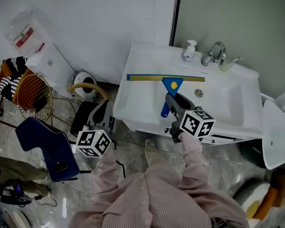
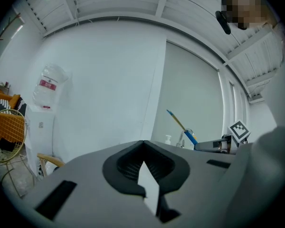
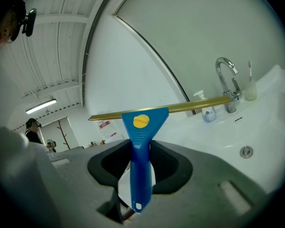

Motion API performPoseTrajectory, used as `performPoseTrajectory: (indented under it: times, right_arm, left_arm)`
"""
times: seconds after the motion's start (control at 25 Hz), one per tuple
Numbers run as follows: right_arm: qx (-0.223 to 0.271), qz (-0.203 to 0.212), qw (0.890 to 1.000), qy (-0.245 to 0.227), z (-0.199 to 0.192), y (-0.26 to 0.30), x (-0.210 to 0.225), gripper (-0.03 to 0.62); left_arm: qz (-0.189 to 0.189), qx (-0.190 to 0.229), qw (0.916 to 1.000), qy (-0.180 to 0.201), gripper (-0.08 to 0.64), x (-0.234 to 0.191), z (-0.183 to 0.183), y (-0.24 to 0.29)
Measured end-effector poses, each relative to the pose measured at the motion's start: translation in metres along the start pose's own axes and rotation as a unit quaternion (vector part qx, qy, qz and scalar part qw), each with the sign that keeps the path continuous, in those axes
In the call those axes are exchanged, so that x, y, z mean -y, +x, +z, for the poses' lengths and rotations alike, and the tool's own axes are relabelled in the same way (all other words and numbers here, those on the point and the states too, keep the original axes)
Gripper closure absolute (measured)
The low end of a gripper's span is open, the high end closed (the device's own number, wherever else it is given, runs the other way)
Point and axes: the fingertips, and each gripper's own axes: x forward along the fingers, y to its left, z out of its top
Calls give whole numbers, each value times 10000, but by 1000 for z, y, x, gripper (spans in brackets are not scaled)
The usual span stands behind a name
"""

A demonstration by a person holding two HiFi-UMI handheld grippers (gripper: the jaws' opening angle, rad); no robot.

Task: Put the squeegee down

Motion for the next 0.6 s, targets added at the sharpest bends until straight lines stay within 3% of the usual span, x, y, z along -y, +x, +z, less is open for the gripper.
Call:
performPoseTrajectory:
  times: [0.6]
  right_arm:
    - [-537,126,9984,122,35,120,47,465]
  left_arm:
    - [-10,-201,9997,-148,558,-46,16,116]
